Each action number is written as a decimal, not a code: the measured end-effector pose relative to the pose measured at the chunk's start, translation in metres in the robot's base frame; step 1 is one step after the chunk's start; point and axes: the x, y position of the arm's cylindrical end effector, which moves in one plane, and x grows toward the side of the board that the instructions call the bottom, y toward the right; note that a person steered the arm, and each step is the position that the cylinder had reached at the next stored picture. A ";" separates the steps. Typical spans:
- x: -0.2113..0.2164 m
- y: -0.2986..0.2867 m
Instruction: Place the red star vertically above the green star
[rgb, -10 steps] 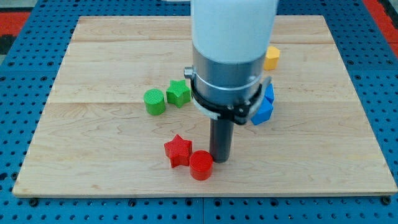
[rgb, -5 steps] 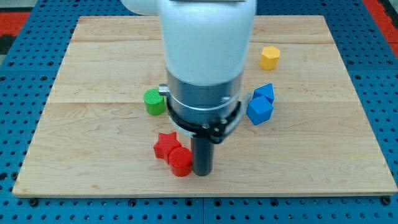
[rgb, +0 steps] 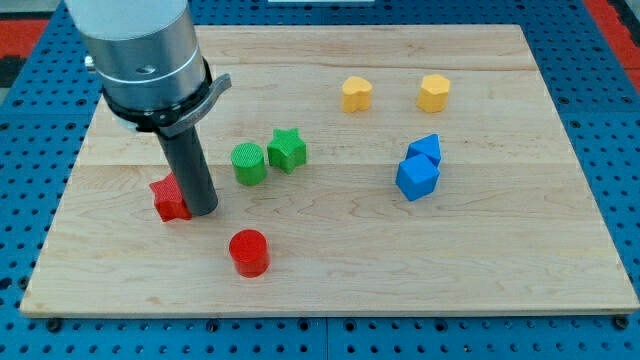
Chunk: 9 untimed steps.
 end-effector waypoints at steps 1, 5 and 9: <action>0.000 -0.028; 0.006 -0.103; -0.091 -0.042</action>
